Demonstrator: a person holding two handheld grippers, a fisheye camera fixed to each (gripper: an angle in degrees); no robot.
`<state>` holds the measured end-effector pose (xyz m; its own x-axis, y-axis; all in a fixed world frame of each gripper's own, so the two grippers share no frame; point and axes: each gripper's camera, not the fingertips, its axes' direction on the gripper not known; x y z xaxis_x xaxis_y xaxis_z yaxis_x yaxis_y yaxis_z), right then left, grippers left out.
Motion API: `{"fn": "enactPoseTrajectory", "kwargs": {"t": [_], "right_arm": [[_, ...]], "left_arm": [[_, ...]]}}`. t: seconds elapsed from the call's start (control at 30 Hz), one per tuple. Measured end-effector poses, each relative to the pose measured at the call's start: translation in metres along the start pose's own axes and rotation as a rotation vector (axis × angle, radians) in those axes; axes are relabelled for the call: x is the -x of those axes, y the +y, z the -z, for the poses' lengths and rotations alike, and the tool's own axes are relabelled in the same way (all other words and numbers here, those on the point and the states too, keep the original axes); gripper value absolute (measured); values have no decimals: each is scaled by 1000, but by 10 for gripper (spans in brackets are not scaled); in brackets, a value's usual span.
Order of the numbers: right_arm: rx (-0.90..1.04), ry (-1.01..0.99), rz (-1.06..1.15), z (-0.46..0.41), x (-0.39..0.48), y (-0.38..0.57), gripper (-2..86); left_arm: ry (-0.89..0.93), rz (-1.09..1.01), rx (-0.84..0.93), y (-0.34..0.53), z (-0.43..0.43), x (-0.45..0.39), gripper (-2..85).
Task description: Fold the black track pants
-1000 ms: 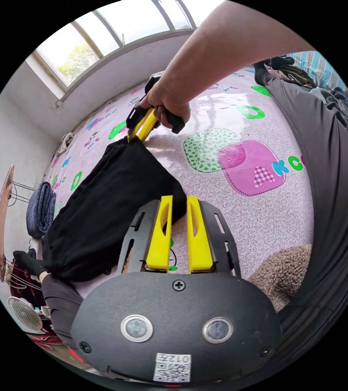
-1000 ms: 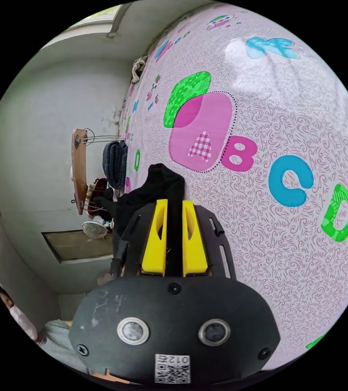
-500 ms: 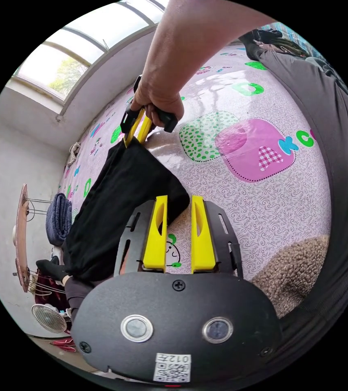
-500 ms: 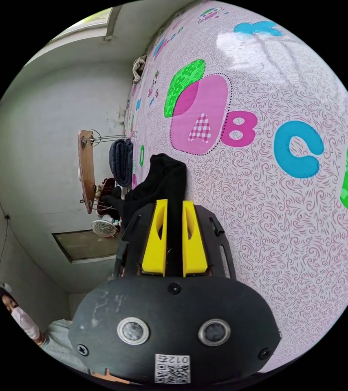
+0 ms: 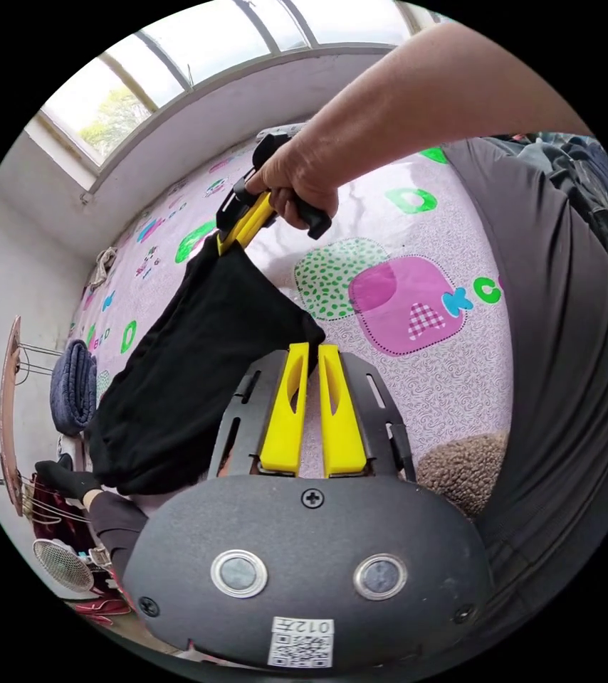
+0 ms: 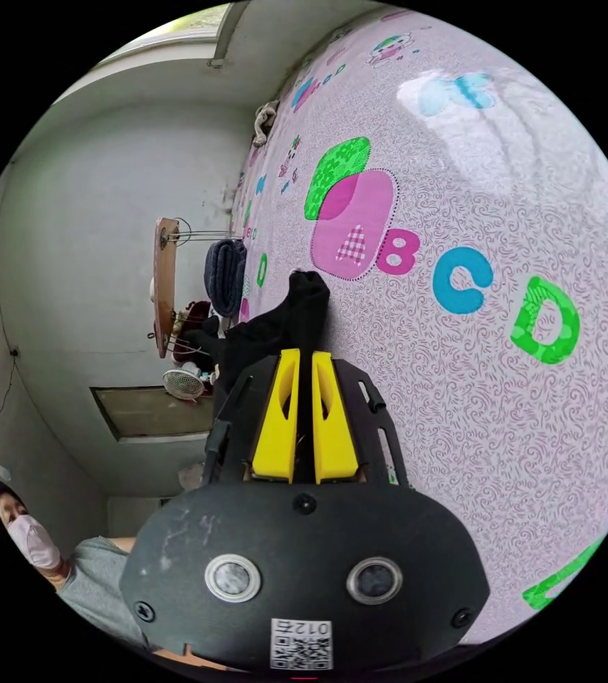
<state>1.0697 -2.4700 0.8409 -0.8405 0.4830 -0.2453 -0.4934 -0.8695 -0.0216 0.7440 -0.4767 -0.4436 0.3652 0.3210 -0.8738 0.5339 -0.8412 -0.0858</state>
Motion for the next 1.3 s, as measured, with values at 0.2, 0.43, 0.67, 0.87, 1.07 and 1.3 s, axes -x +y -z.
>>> {"fn": "enactPoseTrajectory", "kwargs": {"t": [0.2,0.43,0.67,0.87,1.07,1.3], "right_arm": [[-40,54,-9,44,-8,44,6],[-110,109,-51,110,-25,111,6],[-191,177,-60,136,-10,153,6],[-171,228,38,87,33,134,6],[-78,269,135,-10,65,93,6],[51,406,214,-136,63,52,6]], "left_arm": [[155,-64,-83,-21,20,-5,5],[310,-162,-175,-45,54,-10,5],[432,-125,-324,-41,98,39,5],[457,60,-441,2,130,144,5],[421,292,-511,78,141,254,8],[466,621,-528,165,116,357,9]]}}
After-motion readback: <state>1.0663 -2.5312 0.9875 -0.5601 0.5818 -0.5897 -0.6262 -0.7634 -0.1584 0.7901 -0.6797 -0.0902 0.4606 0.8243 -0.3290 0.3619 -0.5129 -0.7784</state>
